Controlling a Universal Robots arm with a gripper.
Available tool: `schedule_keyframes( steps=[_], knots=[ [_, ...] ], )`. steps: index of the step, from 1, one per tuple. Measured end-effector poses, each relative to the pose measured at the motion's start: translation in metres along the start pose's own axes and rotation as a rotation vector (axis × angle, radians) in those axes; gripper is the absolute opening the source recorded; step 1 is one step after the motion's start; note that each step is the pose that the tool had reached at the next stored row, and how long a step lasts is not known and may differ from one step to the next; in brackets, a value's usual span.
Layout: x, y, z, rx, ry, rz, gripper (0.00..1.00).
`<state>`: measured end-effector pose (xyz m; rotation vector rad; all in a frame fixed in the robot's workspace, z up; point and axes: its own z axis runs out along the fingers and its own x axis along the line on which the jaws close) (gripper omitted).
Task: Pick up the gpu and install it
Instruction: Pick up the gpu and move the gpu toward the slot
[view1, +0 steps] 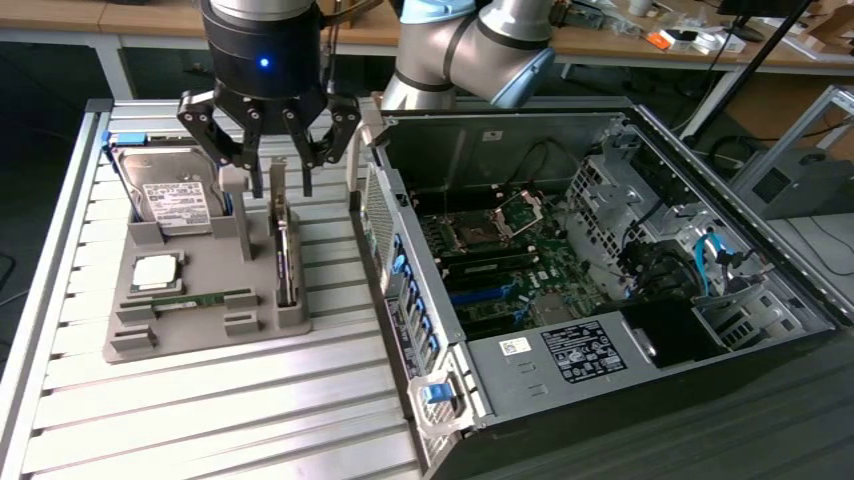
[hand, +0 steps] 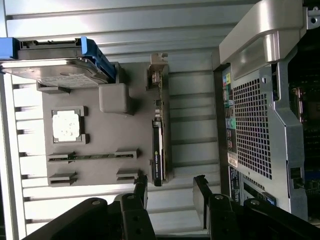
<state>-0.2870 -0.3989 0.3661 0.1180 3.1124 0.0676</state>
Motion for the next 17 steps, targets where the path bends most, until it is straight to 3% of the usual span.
schedule_keyframes(
  steps=[17],
  knots=[
    [0.000, -0.0006, 0.0129, 0.0000, 0.0000, 0.000, 0.50]
  ],
)
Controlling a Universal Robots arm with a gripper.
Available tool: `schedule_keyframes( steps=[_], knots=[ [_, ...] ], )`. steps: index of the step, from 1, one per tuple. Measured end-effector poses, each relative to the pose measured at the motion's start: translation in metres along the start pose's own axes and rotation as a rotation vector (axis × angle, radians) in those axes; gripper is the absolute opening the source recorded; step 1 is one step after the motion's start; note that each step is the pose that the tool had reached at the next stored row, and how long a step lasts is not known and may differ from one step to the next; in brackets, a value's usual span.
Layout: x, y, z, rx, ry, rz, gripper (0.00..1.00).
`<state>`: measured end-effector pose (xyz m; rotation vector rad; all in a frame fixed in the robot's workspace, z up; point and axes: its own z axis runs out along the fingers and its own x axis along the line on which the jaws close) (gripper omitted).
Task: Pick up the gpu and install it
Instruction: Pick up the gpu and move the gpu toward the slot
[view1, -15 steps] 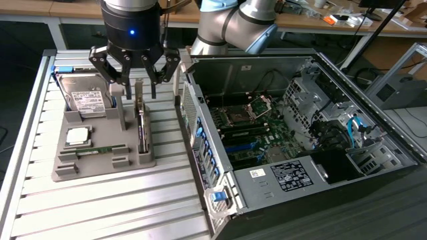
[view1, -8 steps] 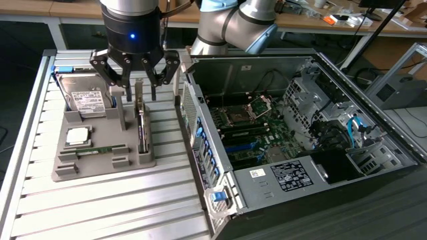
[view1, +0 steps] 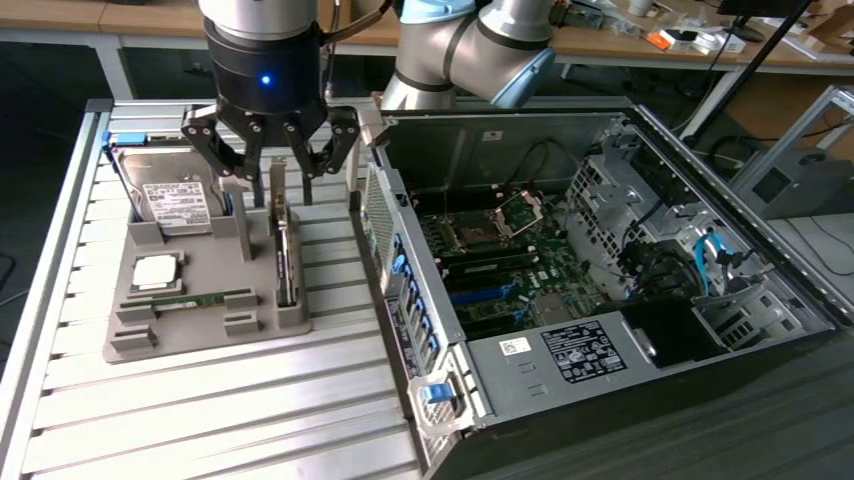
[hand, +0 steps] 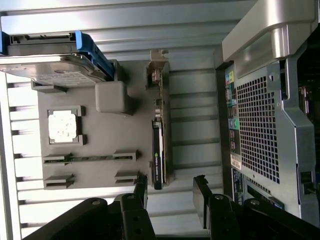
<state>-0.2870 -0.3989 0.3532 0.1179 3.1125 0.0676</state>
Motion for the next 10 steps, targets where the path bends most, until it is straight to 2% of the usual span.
schedule_keyframes(
  steps=[10],
  knots=[
    [0.0002, -0.0003, 0.0062, -0.0001, -0.0001, 0.000, 0.50]
  ],
)
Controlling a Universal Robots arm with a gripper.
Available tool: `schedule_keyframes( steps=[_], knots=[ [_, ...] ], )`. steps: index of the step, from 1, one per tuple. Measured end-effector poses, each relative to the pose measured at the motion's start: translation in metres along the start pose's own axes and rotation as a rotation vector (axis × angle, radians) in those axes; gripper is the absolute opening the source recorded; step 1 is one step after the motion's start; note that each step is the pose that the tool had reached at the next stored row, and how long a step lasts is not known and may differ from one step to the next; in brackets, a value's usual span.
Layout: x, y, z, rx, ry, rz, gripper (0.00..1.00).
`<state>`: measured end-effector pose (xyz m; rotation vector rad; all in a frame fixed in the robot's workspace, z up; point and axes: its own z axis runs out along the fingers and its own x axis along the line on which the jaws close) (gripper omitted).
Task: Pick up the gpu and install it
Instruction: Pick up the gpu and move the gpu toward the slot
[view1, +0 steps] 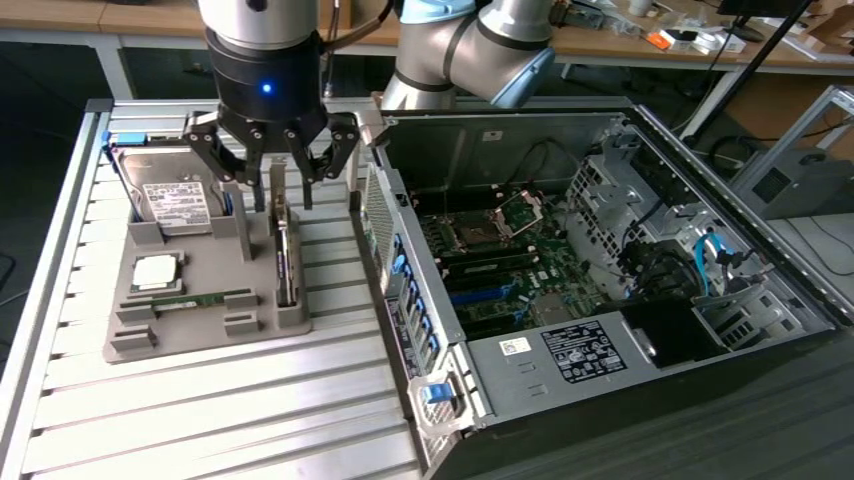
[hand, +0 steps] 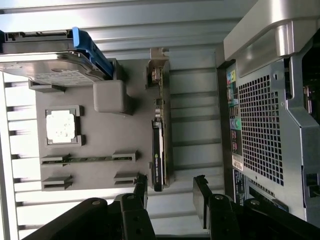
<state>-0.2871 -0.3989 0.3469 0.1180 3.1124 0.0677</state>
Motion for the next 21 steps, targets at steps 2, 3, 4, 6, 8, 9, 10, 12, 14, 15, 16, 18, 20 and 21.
schedule_keyframes(
  steps=[2, 3, 4, 6, 8, 9, 10, 12, 14, 15, 16, 18, 20, 21],
  knots=[
    [0.000, 0.0000, 0.0012, 0.0000, 0.0000, 0.000, 0.50],
    [0.000, -0.0001, 0.0018, 0.0001, 0.0000, 0.000, 0.50],
    [0.000, -0.0001, 0.0025, 0.0000, 0.0000, 0.000, 0.50],
    [0.000, -0.0002, 0.0037, 0.0000, 0.0000, 0.000, 0.50],
    [0.000, -0.0002, 0.0053, 0.0000, 0.0000, 0.000, 0.50],
    [0.000, -0.0003, 0.0060, 0.0000, 0.0000, 0.000, 0.50],
    [0.000, -0.0003, 0.0068, 0.0000, -0.0001, 0.000, 0.50],
    [0.000, -0.0004, 0.0081, 0.0001, 0.0001, 0.000, 0.50],
    [0.000, -0.0004, 0.0098, 0.0000, 0.0000, 0.000, 0.50],
    [0.000, -0.0005, 0.0107, 0.0000, 0.0000, 0.000, 0.50],
    [0.000, -0.0005, 0.0116, 0.0001, 0.0001, 0.000, 0.50],
    [0.000, -0.0006, 0.0132, 0.0000, 0.0000, 0.000, 0.50],
    [0.000, -0.0007, 0.0151, 0.0001, 0.0001, 0.000, 0.50],
    [0.000, -0.0007, 0.0158, 0.0000, 0.0000, 0.000, 0.50]
  ],
)
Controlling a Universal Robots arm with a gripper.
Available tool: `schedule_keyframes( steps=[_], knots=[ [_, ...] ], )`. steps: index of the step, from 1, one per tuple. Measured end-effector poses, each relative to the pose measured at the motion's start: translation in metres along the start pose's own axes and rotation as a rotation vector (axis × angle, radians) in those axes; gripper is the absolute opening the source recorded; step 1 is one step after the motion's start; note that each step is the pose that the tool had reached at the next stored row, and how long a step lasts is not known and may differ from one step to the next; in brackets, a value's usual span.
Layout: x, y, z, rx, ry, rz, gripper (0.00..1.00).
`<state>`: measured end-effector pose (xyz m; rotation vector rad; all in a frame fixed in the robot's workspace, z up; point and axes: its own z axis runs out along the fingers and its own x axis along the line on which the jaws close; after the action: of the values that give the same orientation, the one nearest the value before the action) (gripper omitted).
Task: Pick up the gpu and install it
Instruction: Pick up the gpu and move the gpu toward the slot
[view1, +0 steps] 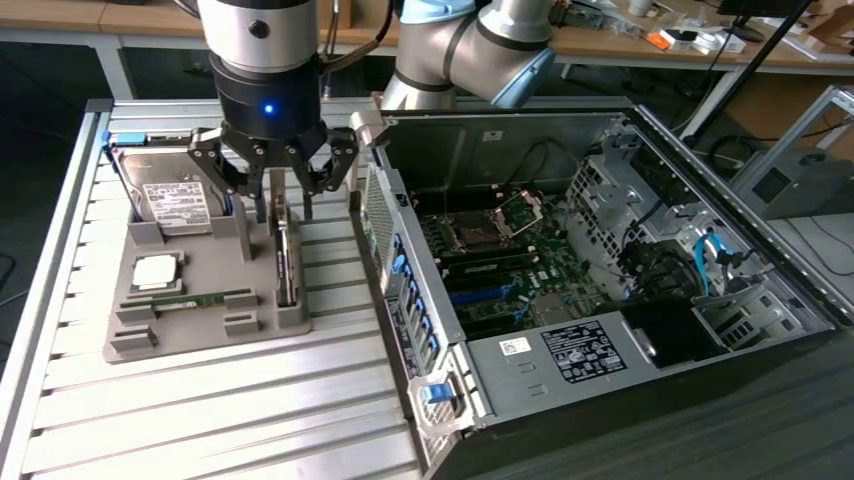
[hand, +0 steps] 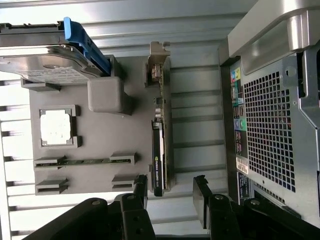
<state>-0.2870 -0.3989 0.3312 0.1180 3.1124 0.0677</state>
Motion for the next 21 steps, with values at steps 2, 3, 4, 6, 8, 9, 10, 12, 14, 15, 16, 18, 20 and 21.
schedule_keyframes(
  steps=[2, 3, 4, 6, 8, 9, 10, 12, 14, 15, 16, 18, 20, 21],
  knots=[
    [0.000, -0.0001, 0.0014, 0.0000, 0.0000, 0.000, 0.50],
    [0.000, -0.0001, 0.0022, 0.0000, 0.0000, 0.000, 0.50],
    [0.000, -0.0001, 0.0029, 0.0000, 0.0000, 0.000, 0.50],
    [0.000, -0.0002, 0.0042, 0.0000, -0.0001, 0.000, 0.50],
    [0.000, -0.0002, 0.0056, 0.0000, 0.0000, 0.000, 0.50],
    [0.000, -0.0003, 0.0062, 0.0000, 0.0001, 0.000, 0.50],
    [0.000, -0.0003, 0.0068, 0.0000, 0.0000, 0.000, 0.50],
    [0.000, -0.0004, 0.0080, 0.0001, 0.0000, 0.000, 0.50],
    [0.000, -0.0004, 0.0094, 0.0000, 0.0000, 0.000, 0.50],
    [0.000, -0.0005, 0.0105, 0.0000, 0.0000, 0.000, 0.50],
    [0.000, -0.0005, 0.0110, 0.0000, 0.0000, 0.000, 0.50],
    [0.001, -0.0006, 0.0125, 0.0000, -0.0001, 0.000, 0.50],
    [0.001, -0.0007, 0.0137, 0.0000, 0.0000, 0.000, 0.50],
    [0.001, -0.0007, 0.0142, 0.0001, 0.0000, 0.000, 0.50]
  ],
)
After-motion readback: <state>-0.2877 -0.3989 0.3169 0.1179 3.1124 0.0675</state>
